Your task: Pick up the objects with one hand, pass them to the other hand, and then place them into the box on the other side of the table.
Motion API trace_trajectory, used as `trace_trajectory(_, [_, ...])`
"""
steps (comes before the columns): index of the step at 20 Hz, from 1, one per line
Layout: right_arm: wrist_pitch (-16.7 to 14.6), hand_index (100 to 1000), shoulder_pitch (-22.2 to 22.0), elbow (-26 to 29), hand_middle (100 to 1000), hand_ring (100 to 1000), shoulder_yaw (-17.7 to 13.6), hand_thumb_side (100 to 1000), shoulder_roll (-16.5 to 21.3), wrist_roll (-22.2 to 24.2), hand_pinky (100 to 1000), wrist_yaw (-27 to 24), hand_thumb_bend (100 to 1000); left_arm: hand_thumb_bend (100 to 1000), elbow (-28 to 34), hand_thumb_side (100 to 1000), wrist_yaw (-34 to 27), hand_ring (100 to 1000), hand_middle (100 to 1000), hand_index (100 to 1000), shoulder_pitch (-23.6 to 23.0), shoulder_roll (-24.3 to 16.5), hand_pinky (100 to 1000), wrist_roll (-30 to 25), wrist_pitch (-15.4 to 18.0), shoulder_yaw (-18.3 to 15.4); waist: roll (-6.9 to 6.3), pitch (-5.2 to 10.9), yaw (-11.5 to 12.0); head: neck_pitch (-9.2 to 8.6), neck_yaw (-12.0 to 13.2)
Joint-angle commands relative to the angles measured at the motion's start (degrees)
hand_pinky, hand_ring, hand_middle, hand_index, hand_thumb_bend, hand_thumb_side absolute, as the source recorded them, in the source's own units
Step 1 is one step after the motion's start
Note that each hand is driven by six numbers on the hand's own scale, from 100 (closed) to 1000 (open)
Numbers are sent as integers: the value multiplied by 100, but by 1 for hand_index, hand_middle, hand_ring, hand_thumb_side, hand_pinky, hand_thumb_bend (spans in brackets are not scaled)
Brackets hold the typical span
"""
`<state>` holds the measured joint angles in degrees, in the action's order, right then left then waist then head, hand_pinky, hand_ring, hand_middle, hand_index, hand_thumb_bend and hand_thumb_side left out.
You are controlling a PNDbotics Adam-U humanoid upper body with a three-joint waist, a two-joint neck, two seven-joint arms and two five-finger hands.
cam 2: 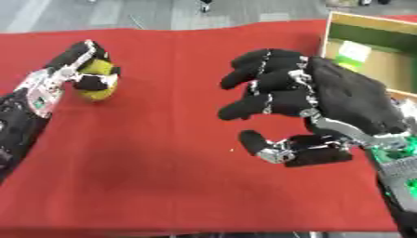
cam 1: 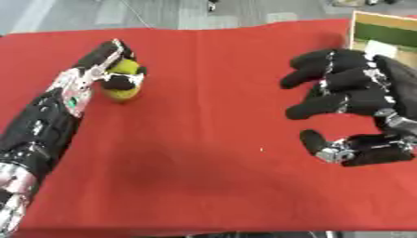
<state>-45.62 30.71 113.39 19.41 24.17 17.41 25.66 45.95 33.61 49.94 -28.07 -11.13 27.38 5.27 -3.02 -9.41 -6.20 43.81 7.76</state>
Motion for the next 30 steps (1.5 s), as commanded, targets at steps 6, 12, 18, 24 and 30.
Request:
trace_trajectory(6, [-9, 792, 54, 120, 480, 775, -15, 110, 153, 36, 834, -40, 100, 100, 1775, 318, -3045, 190, 190, 347, -145, -464, 465, -2130, -774, 608, 3, 205, 60, 31, -4])
trace_trajectory(12, [-59, 796, 148, 120, 493, 776, 84, 126, 212, 135, 836, -36, 100, 100, 2548, 357, -4106, 189, 190, 347, -51, -250, 464, -3177, -1404, 1185, 15, 205, 112, 31, -75])
trace_trajectory(18, [-91, 829, 284, 120, 546, 778, 194, 162, 284, 239, 840, 93, 100, 100, 2864, 401, -4626, 188, 190, 347, 192, 115, 464, -3688, -1856, 1590, 12, 223, 162, 31, -198])
trace_trajectory(24, [-9, 908, 463, 120, 718, 781, 200, 237, 361, 71, 858, 733, 294, 100, 2963, 432, -4880, 190, 191, 349, 479, 585, 464, -4012, -2169, 1986, -14, 256, 207, 31, -309])
trace_trajectory(30, [344, 925, 549, 120, 812, 775, 225, 229, 361, -501, 872, 1881, 389, 100, 2859, 493, -4920, 190, 191, 348, 545, 989, 462, -4083, -2499, 2172, -25, 254, 212, 31, -358])
